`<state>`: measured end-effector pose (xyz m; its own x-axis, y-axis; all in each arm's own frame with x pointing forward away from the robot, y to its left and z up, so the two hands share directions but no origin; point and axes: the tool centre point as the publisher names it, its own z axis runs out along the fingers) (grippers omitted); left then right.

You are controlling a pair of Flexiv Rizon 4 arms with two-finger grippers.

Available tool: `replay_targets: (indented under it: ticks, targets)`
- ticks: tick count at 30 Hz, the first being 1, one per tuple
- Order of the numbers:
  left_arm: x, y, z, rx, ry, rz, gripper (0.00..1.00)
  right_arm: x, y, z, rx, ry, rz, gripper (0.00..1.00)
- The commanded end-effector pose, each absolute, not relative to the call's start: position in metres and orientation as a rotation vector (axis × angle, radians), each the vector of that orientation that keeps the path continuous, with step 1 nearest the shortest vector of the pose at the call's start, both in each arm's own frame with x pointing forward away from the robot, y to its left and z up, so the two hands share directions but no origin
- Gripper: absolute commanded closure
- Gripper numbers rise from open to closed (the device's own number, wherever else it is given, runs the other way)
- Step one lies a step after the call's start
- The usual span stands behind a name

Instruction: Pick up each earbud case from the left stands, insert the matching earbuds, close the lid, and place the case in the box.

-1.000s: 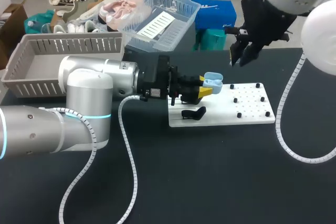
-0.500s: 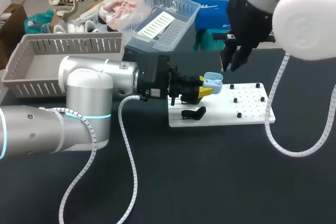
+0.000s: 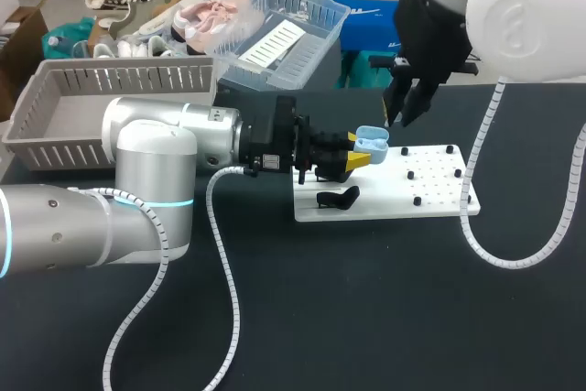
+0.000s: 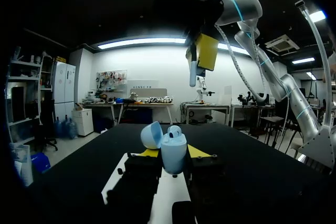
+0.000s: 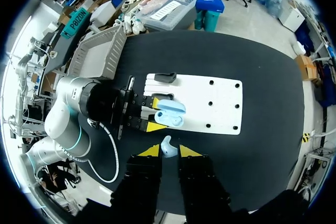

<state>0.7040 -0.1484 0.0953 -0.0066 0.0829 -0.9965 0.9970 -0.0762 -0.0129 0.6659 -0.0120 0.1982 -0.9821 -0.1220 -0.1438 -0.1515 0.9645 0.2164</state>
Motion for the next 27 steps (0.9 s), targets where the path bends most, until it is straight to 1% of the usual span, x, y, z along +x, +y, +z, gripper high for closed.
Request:
replay_targets:
  ticks: [1, 11, 27]
  targets:
    - [0.704, -0.149, 0.095, 1.321, 1.239, -1.232, 1.0, 0.675, -0.005, 0.199, -0.239, 3.015, 0.356, 1.0]
    - [0.704, -0.149, 0.095, 1.321, 1.239, -1.232, 1.0, 0.678, 0.009, 0.188, -0.353, 3.036, 0.353, 1.0]
    - [0.704, -0.149, 0.095, 1.321, 1.239, -1.232, 1.0, 0.688, 0.01, 0.165, -0.316, 3.045, 0.291, 1.0]
